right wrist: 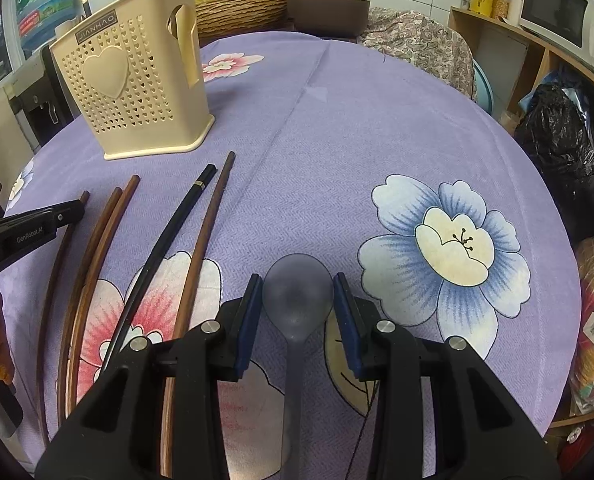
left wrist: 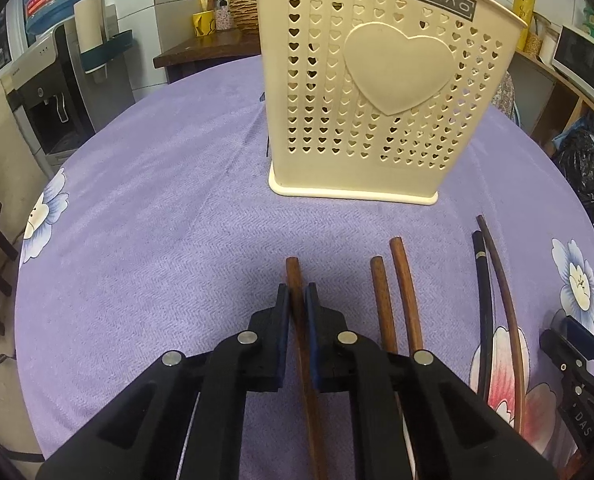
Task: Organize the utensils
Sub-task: 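Lift the chopstick and spoon and lower both into the cream holder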
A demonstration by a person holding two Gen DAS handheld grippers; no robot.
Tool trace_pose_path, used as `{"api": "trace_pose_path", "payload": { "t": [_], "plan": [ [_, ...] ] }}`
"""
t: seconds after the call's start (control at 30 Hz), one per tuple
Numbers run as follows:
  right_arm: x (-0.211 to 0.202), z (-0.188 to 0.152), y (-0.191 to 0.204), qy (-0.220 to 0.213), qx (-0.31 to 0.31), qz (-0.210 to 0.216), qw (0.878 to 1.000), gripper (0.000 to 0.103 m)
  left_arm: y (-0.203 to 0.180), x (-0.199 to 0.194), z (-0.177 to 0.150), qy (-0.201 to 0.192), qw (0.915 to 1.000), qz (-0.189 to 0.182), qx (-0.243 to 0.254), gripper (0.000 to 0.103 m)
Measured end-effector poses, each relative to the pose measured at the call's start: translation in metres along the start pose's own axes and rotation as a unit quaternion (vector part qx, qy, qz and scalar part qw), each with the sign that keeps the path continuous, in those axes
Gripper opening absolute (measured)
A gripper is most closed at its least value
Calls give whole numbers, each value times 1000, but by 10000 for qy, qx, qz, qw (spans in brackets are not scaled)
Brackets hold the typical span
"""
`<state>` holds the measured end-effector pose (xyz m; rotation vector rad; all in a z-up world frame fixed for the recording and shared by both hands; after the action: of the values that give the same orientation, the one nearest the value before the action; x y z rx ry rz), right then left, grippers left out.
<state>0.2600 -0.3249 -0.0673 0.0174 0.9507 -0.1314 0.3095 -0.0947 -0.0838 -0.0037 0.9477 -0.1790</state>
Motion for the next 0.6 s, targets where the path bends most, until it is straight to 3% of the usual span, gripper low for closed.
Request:
{"api": "trace_pose_path", "payload": {
  "t": [0.3,0.6],
  "plan": [
    [-10,6,-5,-157,100,145,9997,37,5,-6,6,-137,9997,-208,-34,9],
    [-62,29,-8,-640,62,657,9958,37,10,-72,25,-897,9946,-527,-27,8]
  ]
}}
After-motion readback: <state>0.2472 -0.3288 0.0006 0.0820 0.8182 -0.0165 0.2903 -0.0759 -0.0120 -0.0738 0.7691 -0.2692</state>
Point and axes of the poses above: each gripper's, at about its wrist camera, not at the fingertips, and x roughly the way its jaws point, y to its left, z to its top, the point moved 4 cm from there along x, roughly the way its jaws point, and after that the axes turned 4 degrees about -z, right-handed, at the moved point
